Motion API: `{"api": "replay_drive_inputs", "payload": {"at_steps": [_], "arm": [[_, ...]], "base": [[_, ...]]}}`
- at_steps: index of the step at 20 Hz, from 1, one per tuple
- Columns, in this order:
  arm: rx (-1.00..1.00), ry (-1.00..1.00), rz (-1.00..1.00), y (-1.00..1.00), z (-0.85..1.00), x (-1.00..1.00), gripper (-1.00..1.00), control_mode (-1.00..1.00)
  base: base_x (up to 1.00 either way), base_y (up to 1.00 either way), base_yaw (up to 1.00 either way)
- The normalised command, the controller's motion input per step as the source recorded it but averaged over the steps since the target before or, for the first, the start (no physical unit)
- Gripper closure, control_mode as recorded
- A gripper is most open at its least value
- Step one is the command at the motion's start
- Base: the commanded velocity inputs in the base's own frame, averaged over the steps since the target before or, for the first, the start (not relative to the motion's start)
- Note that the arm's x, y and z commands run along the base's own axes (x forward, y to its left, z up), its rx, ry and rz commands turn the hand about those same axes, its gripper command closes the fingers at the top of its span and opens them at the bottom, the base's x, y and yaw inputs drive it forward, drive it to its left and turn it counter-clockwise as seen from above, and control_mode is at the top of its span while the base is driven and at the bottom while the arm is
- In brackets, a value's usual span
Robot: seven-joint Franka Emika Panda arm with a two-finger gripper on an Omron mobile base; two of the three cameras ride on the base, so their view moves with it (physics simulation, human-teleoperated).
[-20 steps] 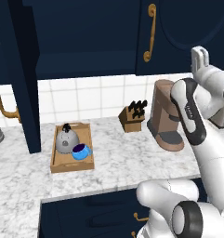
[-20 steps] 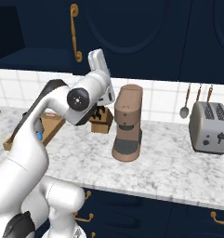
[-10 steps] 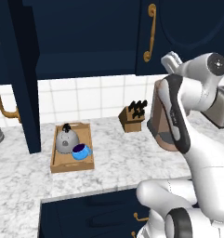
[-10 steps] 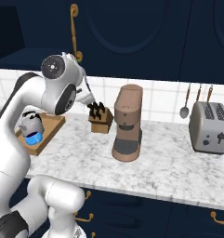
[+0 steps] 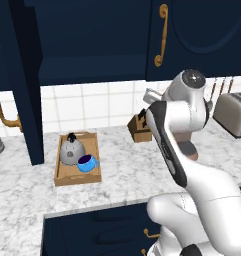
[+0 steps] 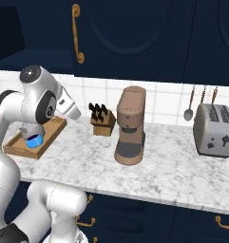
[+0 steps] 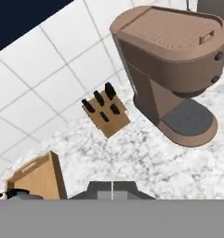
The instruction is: Pick the kettle from the counter and place it on the tray. Then pick the mug from the cabinet and place it on the tray. Then close the cabinet doors.
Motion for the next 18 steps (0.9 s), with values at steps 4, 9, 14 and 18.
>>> {"api": "replay_drive_inputs", "payload": {"at_steps": [4,9,14,18], "arm": [[-0.35,0.23,0.43,0.67,-0.88,0.00,1.00,-1.00],[-0.45,0.09,0.61,0.67,-0.66,0.00,1.00,-1.00],[-0.62,0.00,0.65,0.57,-0.55,-0.08,1.00,-1.00],[-0.62,-0.01,0.48,0.65,-0.41,-0.55,1.00,-1.00]], "base": [[0.00,0.00,0.00],[0.00,0.00,0.00],[0.00,0.00,0.00],[0.00,0.00,0.00]]}}
